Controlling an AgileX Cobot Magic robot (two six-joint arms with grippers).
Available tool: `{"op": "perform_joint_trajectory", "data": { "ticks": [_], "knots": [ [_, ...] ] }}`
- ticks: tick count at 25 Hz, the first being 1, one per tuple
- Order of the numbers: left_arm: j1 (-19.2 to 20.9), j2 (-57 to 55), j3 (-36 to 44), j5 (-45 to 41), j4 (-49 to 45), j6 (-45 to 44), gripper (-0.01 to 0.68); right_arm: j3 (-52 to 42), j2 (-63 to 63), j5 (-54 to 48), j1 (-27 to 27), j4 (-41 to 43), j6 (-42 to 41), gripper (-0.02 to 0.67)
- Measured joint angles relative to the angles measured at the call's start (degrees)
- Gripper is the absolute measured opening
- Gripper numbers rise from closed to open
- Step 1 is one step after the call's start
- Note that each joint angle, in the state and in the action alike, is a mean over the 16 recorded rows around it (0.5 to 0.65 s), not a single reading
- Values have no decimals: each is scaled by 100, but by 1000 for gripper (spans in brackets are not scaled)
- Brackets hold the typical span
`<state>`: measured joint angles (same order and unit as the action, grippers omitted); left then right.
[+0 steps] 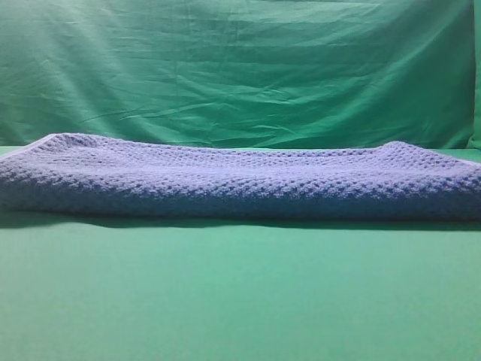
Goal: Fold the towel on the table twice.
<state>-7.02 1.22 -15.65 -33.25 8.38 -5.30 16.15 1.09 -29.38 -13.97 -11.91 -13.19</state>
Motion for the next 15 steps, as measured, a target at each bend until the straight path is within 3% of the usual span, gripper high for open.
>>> {"op": "perform_joint_trajectory", "data": {
  "ticks": [7,15],
  "knots": [
    [0,0,551,430,-209,-2,0,-653,0,586,0,-15,-27,0],
    [0,0,769,486,-183,-6,0,-1036,0,474,0,-19,-31,0]
  ]
}}
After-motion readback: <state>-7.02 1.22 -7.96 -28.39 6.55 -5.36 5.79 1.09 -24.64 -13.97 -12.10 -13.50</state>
